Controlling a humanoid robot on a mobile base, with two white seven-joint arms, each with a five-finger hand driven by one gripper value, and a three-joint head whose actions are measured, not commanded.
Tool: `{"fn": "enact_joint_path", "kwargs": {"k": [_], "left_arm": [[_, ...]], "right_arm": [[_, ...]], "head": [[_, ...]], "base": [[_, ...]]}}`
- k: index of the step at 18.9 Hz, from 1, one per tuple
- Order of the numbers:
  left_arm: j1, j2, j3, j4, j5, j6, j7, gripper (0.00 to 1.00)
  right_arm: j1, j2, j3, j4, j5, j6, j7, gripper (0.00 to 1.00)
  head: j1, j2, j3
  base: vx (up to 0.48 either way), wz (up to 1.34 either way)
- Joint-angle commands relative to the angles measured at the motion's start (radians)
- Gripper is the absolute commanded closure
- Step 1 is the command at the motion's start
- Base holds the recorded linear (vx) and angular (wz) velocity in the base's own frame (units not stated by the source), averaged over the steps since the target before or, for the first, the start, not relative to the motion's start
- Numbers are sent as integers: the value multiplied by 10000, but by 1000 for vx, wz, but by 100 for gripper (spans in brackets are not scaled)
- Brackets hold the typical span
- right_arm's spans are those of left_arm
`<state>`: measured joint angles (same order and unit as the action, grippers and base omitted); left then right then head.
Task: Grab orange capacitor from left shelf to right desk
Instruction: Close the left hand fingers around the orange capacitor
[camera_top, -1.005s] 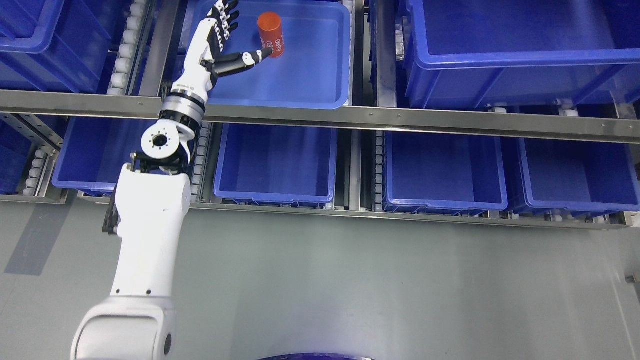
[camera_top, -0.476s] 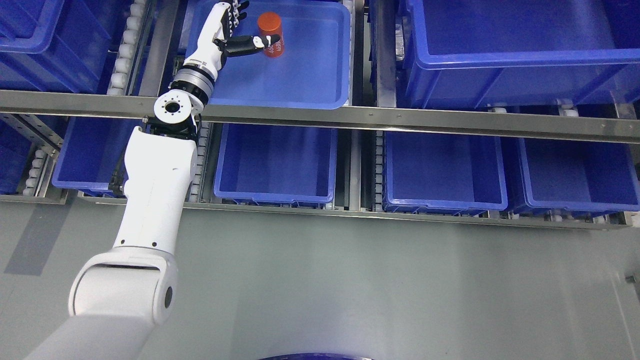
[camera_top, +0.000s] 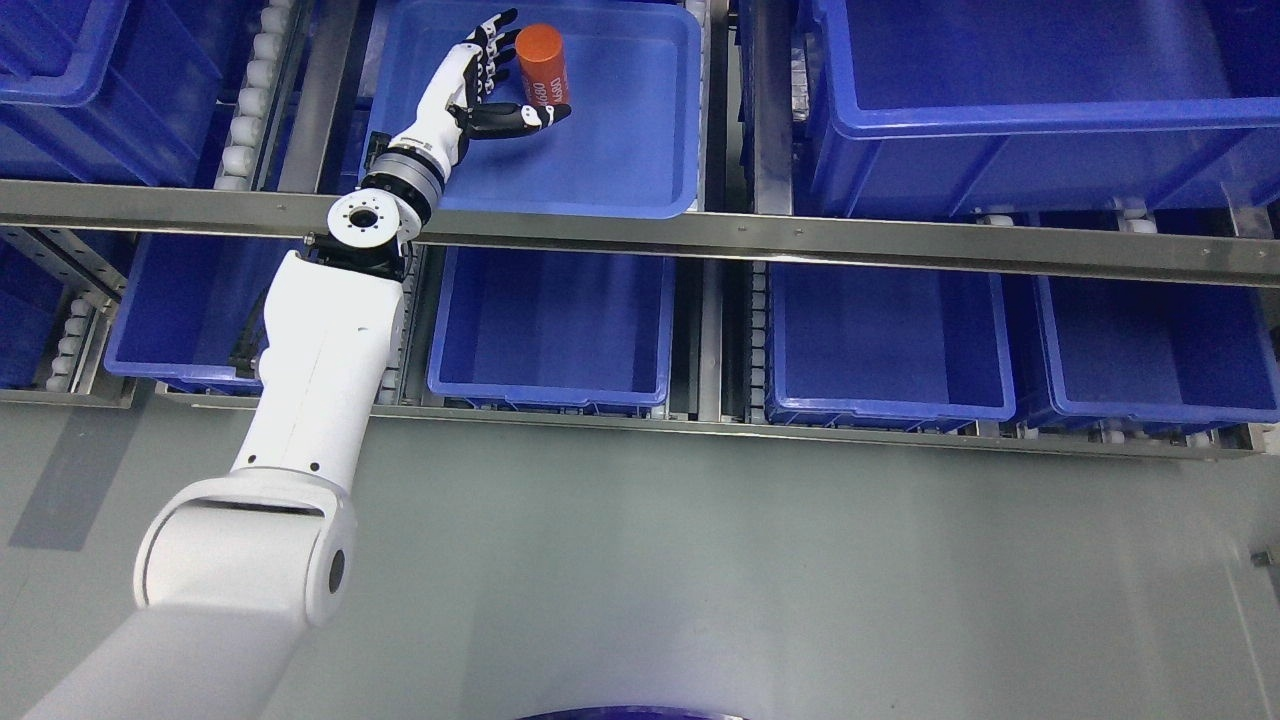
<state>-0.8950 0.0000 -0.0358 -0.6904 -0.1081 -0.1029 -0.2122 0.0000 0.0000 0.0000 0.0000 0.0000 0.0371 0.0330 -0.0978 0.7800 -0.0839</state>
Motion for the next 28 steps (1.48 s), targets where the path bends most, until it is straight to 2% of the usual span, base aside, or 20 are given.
{"fn": "enact_joint_path", "kwargs": {"k": [1,4,9,10,12,15,18,23,28], "left_arm": [[-224,175,-72,1244,22,-428,-102,34],[-224,175,65,1244,68,-948,-164,53],[-178,175,403,1244,83,-1378,-179,77],[-147,175,510,1244,83,-1577,-179,87],[-132,175,664,1244,83,-1823,-179,99],[-101,175,726,741,160,-1886,-209,100],[220,175,726,-1372,175,-1214,-699,100],[1048,175,695,-5223,175,596,-1067,100],[1249,259,864,-7266,175,1549,-1268,99]], "right_arm": [[138,-175,-107,-337,0,-3,-8,0],[138,-175,-107,-337,0,-3,-8,0],[138,-175,-107,-337,0,-3,-8,0],[138,-175,-107,-337,0,-3,-8,0],[138,-175,-107,-337,0,-3,-8,0],[138,-175,-107,-337,0,-3,-8,0],[138,-175,-107,-337,0,-3,-8,0],[138,-175,-107,-337,0,-3,-8,0],[138,-175,-107,-337,0,-3,-8,0]], "head": [[0,0,0],[0,0,0],[0,0,0],[0,0,0],[0,0,0],[0,0,0],[0,0,0],[0,0,0],[0,0,0]], "base": [[0,0],[0,0],[0,0],[0,0],[0,0],[0,0],[0,0],[0,0],[0,0]]}}
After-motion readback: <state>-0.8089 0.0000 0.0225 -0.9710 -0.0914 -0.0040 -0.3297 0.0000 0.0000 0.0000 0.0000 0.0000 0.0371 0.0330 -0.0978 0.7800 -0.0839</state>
